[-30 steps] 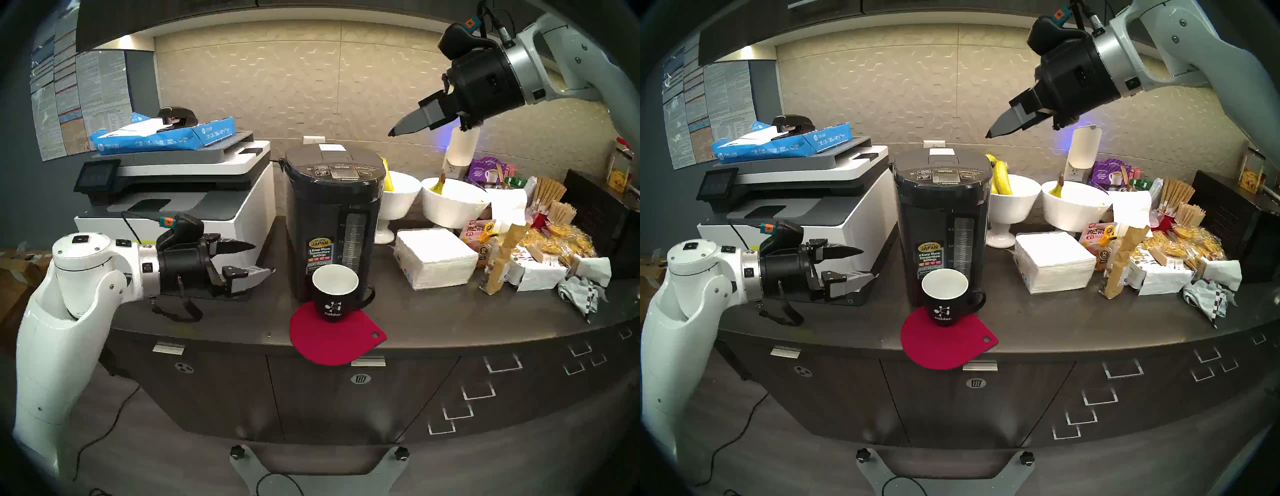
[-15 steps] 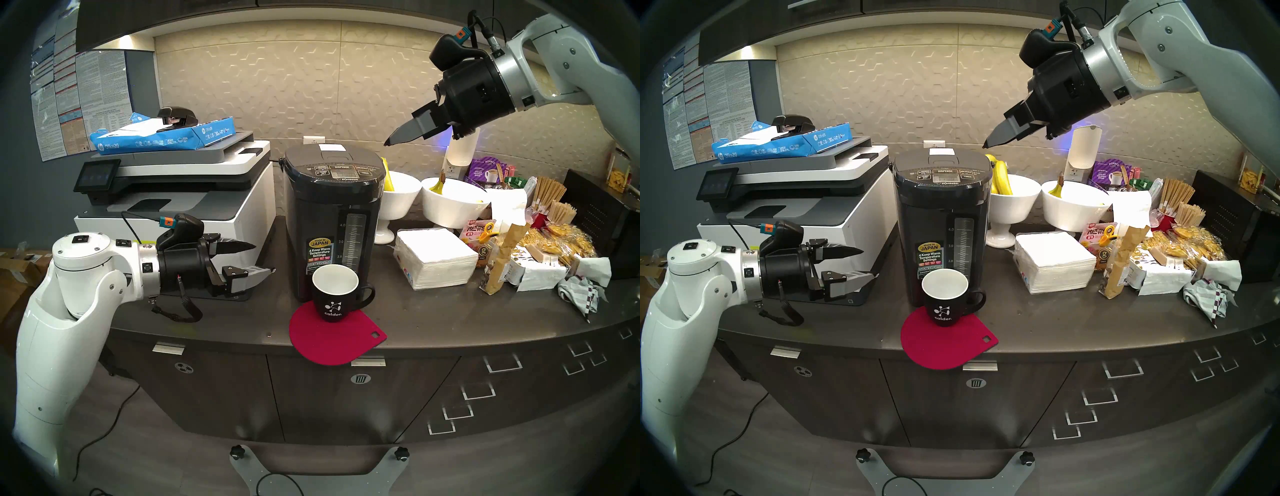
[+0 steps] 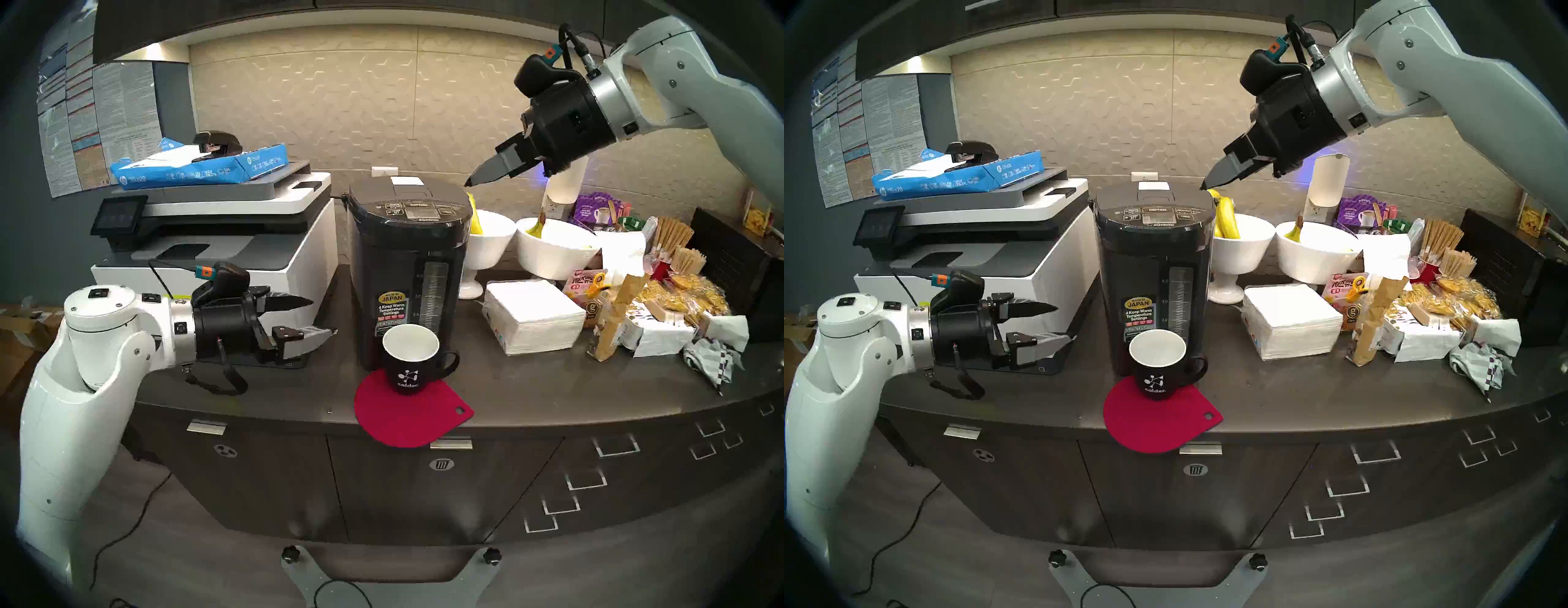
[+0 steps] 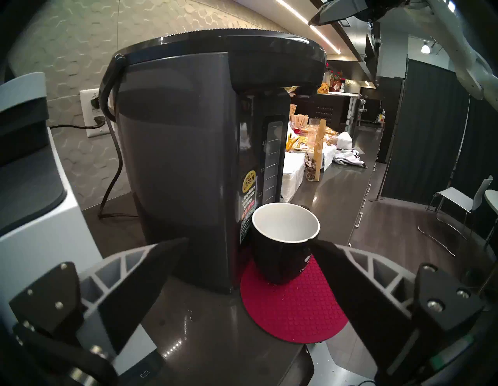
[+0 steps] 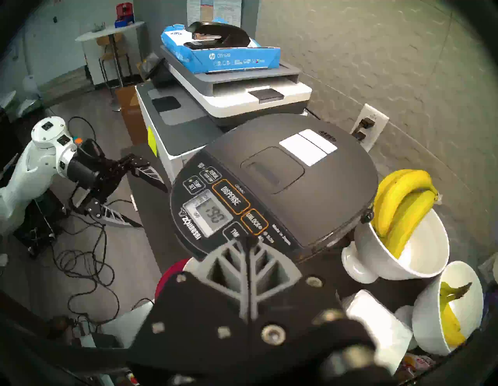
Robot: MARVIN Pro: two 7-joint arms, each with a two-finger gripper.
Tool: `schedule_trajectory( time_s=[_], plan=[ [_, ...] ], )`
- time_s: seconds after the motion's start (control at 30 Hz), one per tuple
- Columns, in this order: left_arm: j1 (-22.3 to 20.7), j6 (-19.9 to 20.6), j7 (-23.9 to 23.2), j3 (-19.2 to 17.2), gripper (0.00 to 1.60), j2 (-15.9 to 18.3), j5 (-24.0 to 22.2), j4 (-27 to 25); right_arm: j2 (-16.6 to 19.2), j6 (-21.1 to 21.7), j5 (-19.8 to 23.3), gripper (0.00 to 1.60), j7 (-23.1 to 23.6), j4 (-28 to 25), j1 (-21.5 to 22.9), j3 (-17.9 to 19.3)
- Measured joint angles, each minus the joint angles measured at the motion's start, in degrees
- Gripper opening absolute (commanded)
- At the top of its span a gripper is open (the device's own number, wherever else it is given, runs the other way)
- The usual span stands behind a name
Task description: Press the water dispenser button and fill the cup
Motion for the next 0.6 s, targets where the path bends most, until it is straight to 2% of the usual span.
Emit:
schedule_trajectory(
  time_s=[0.6],
  plan=[
    [0.00, 0.00, 0.01, 0.00, 1.60, 0.00, 0.00, 0.00, -2.50, -0.71, 0.72, 0.00, -0.67, 2.40, -1.78, -0.21]
  ],
)
